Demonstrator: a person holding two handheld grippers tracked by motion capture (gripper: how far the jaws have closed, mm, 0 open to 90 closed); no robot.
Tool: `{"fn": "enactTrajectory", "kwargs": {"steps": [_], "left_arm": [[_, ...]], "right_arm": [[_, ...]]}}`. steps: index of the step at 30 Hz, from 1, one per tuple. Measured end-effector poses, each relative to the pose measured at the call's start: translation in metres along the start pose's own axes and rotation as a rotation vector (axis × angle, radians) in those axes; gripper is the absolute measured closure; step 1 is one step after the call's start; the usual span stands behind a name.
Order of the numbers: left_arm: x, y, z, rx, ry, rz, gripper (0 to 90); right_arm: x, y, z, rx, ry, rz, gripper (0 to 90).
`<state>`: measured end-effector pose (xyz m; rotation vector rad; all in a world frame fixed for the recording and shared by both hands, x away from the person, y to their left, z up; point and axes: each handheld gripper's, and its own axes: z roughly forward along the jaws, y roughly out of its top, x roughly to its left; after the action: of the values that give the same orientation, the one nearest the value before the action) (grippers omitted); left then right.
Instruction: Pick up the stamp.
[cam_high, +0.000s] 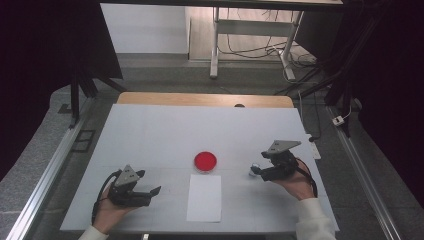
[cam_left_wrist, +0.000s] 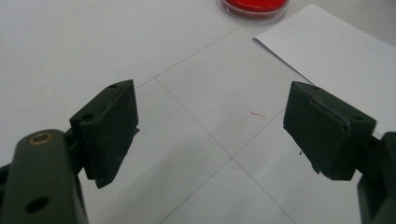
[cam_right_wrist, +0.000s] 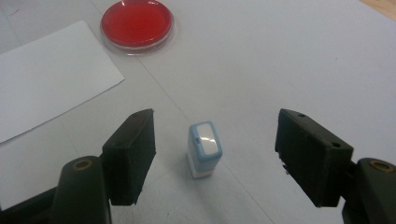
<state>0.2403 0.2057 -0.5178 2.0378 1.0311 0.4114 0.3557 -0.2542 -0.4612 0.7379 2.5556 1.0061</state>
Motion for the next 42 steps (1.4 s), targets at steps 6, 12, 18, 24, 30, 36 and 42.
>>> {"fn": "enactTrajectory", "kwargs": {"steps": [6,12,18,24,30,36,42], "left_arm": [[0.000,0.000,0.001,0.002,-0.001,-0.001,18.4],[0.002,-0.001,0.000,0.002,0.000,-0.003,18.4],[0.002,-0.001,0.000,0.002,0.001,-0.001,18.4],[0.003,-0.001,0.000,0.001,0.004,-0.005,18.4],[0.003,-0.002,0.000,0.002,0.005,-0.004,18.4],[0.004,-0.002,0.000,0.002,0.006,-0.004,18.3],[0.004,-0.002,-0.001,0.003,0.007,-0.003,18.3]], "right_arm": [[0.000,0.000,0.006,0.014,0.013,-0.004,31.6],[0.001,-0.002,0.012,0.033,0.030,-0.019,42.2],[0.002,-0.005,0.016,0.043,0.032,-0.027,49.9],[0.002,-0.006,0.019,0.057,0.029,-0.031,56.1],[0.002,-0.008,0.020,0.060,0.028,-0.040,64.3],[0.003,-0.008,0.020,0.060,0.023,-0.053,70.3],[0.004,-0.008,0.020,0.060,0.030,-0.066,73.6]]}}
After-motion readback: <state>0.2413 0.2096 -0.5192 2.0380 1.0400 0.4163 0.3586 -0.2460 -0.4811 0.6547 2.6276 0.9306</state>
